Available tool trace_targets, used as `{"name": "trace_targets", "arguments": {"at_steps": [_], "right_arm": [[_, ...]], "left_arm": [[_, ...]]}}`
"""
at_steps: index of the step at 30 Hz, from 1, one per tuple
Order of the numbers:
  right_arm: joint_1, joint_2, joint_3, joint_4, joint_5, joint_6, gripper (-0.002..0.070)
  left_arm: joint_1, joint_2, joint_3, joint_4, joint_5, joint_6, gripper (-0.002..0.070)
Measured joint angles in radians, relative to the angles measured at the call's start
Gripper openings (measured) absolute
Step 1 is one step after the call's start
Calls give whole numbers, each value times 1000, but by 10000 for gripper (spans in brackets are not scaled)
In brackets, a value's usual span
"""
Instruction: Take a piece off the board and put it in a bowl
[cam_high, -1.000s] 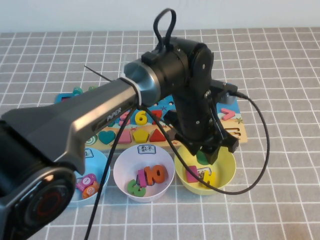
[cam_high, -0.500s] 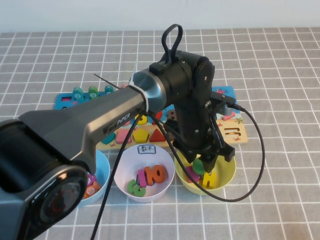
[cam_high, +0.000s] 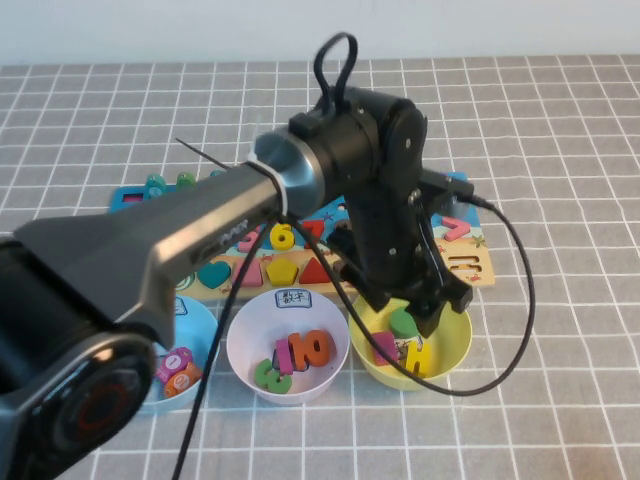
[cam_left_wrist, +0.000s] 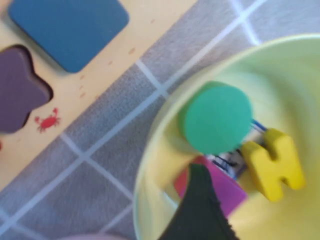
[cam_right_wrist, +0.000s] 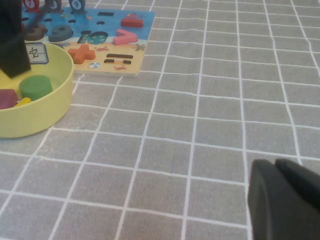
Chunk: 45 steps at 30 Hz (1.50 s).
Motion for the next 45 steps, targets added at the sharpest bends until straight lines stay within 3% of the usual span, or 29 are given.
{"name": "trace_targets", "arguments": {"at_steps": [3, 5, 11, 14, 29, 39, 45], "right_arm": [[0, 0, 0, 0, 0, 0, -17], [0, 0, 0, 0, 0, 0, -17], [0, 0, 0, 0, 0, 0, -17], [0, 0, 0, 0, 0, 0, -17], [0, 0, 0, 0, 0, 0, -17], [0, 0, 0, 0, 0, 0, -17], [0, 0, 0, 0, 0, 0, -17]], "left_arm": [[0, -52, 0, 16, 0, 2, 435], [0, -93, 0, 46, 0, 15, 386], [0, -189, 13, 126, 4, 15, 85], [0, -252, 79, 131, 4, 36, 25], [25, -789, 756, 184, -335, 38, -1], [29, -1197, 1063, 235, -450, 1, -1], [29, -1321, 1127, 271, -446, 1, -1]]}}
